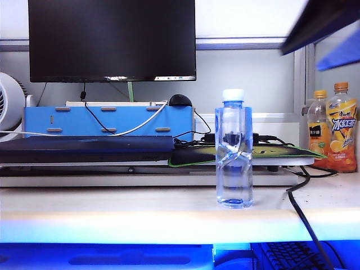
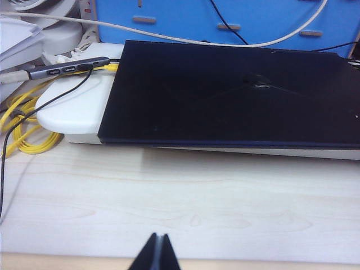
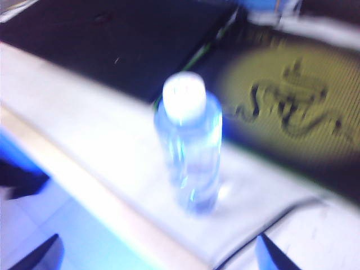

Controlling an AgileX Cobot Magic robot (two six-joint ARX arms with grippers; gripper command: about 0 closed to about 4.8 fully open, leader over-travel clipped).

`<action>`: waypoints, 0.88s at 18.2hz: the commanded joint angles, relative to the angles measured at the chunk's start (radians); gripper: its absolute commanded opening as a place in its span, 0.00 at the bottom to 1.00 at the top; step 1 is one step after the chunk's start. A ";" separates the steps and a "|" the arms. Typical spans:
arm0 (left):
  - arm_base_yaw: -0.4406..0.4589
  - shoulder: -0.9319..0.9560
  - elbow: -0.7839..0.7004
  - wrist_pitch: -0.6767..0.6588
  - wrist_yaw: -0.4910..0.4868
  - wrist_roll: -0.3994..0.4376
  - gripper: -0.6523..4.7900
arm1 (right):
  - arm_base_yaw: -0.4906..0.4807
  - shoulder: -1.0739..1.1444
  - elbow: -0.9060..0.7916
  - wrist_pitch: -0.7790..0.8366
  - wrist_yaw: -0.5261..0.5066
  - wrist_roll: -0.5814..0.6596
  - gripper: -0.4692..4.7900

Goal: Pick up the mineral water bottle and place it on the laptop.

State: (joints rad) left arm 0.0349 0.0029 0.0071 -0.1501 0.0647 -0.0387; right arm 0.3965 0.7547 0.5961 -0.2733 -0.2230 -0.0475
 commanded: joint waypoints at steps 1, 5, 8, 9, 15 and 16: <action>0.000 -0.002 0.000 -0.002 0.003 0.001 0.12 | 0.066 0.118 0.005 0.148 0.125 -0.006 1.00; 0.000 -0.002 0.000 -0.002 0.003 0.001 0.12 | 0.071 0.270 0.005 0.258 0.155 -0.006 1.00; 0.000 -0.002 0.000 -0.002 0.003 0.002 0.12 | 0.074 0.363 0.005 0.339 0.154 -0.005 1.00; 0.000 -0.002 0.000 -0.002 0.003 0.001 0.12 | 0.076 0.388 0.005 0.361 0.154 -0.005 1.00; 0.000 -0.002 0.000 -0.002 0.003 0.002 0.12 | 0.077 0.517 0.010 0.467 0.120 -0.006 1.00; 0.000 -0.002 0.000 -0.002 0.003 0.002 0.12 | 0.077 0.531 0.011 0.486 0.106 -0.006 1.00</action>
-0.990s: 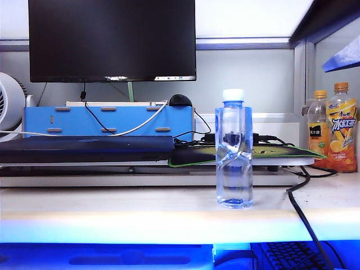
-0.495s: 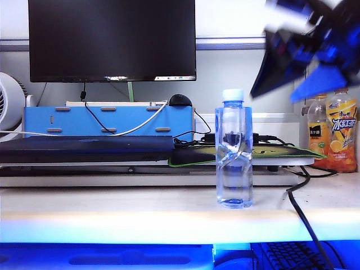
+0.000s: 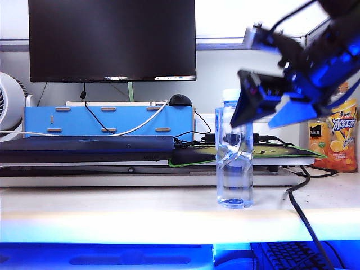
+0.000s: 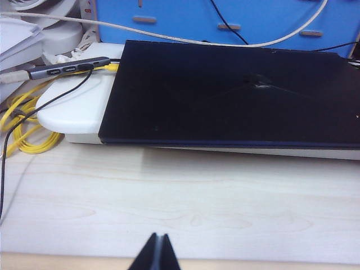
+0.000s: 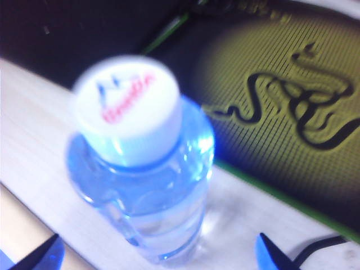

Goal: Pick up the mineral water bottle and place it on the laptop.

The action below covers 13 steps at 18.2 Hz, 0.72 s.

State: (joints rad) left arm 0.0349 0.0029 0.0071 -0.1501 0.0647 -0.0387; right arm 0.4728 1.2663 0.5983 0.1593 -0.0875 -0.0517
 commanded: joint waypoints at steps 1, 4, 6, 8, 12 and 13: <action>0.000 -0.002 0.000 -0.002 0.003 0.002 0.12 | 0.001 0.031 0.009 0.069 -0.031 -0.002 1.00; 0.000 -0.002 0.000 -0.002 0.003 0.001 0.12 | 0.001 0.055 0.016 0.106 -0.054 -0.003 1.00; 0.000 -0.002 0.000 -0.002 0.003 0.002 0.12 | 0.001 0.080 0.035 0.107 -0.072 -0.005 1.00; 0.000 -0.002 0.000 -0.002 0.003 0.001 0.12 | 0.002 0.117 0.062 0.107 -0.076 -0.005 1.00; 0.000 -0.002 0.000 -0.002 0.003 0.002 0.12 | 0.002 0.190 0.108 0.106 -0.090 -0.005 1.00; 0.000 -0.002 0.000 -0.002 0.003 0.001 0.12 | 0.002 0.208 0.113 0.105 -0.090 -0.005 1.00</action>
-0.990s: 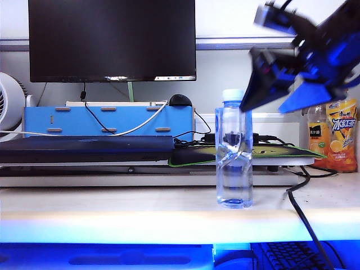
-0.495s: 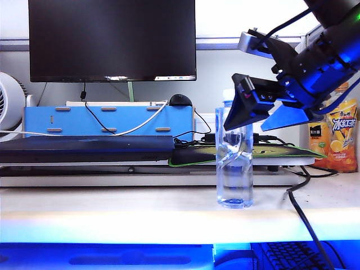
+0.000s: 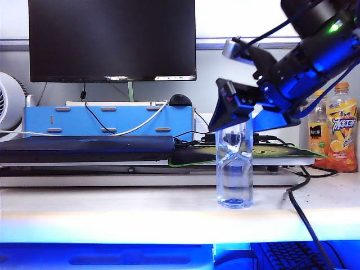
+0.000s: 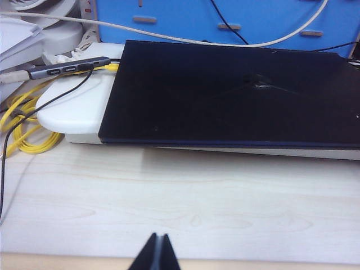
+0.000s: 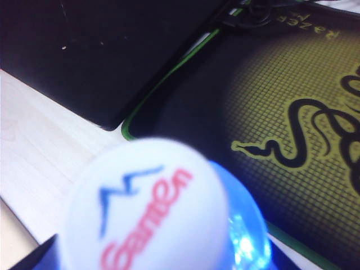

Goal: Pick up the mineral water bottle and place it on the laptop.

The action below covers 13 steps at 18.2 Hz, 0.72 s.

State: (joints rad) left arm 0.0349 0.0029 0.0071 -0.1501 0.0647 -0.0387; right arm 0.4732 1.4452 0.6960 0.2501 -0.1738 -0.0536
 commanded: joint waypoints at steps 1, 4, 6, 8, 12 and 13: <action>0.000 -0.002 0.000 -0.002 0.003 0.001 0.12 | 0.001 0.051 0.023 0.004 -0.004 -0.003 1.00; 0.000 -0.002 0.000 -0.002 0.003 0.001 0.12 | 0.001 0.107 0.047 -0.038 -0.003 -0.003 1.00; 0.000 -0.002 0.000 -0.002 0.003 0.001 0.12 | 0.001 0.113 0.050 -0.029 -0.001 -0.003 1.00; 0.000 -0.002 0.000 -0.002 0.003 0.002 0.12 | 0.001 0.113 0.064 -0.048 -0.001 -0.003 1.00; 0.000 -0.002 0.000 -0.002 0.003 0.002 0.12 | 0.001 0.108 0.134 -0.089 -0.011 -0.002 0.26; 0.000 -0.002 0.000 -0.002 0.003 0.001 0.12 | 0.001 0.108 0.148 -0.089 -0.011 -0.002 0.16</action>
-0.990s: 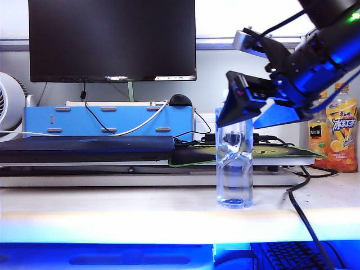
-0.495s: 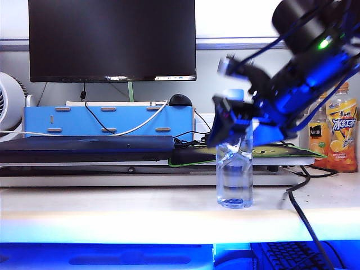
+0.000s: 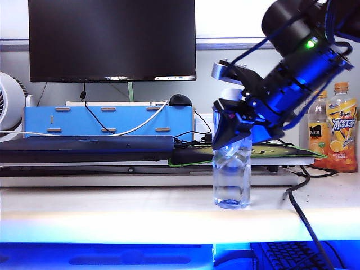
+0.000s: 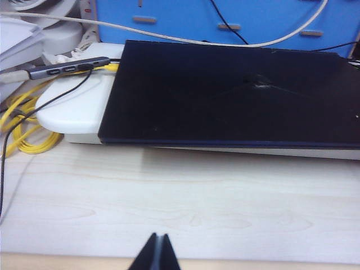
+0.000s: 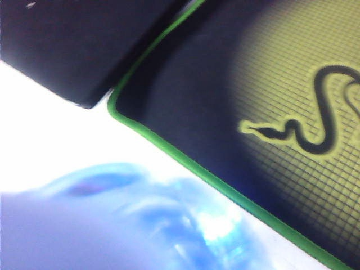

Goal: Pick up the mineral water bottle and place it on the laptop.

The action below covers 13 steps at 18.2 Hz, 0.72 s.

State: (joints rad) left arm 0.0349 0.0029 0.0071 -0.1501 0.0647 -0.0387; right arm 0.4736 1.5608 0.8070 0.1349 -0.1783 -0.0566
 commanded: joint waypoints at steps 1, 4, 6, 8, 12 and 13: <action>0.000 -0.002 0.000 -0.002 0.003 0.002 0.12 | 0.001 -0.008 0.045 0.026 -0.007 0.001 0.16; 0.000 -0.002 0.000 -0.002 0.003 0.002 0.12 | 0.001 -0.014 0.067 0.022 -0.007 0.001 0.15; 0.000 -0.002 0.000 -0.002 0.003 0.002 0.12 | 0.001 -0.040 0.111 0.014 -0.008 0.001 0.15; 0.000 -0.002 0.000 -0.002 0.003 0.002 0.12 | 0.001 -0.086 0.208 -0.043 -0.007 0.000 0.15; 0.000 -0.002 0.000 -0.002 0.003 0.002 0.12 | 0.001 -0.092 0.409 -0.113 -0.041 -0.001 0.15; 0.000 -0.002 0.000 -0.002 0.003 0.001 0.12 | 0.002 -0.086 0.435 -0.111 -0.045 0.000 0.15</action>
State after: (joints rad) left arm 0.0349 0.0029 0.0071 -0.1501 0.0647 -0.0387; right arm 0.4732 1.4765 1.2045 -0.0296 -0.2043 -0.0544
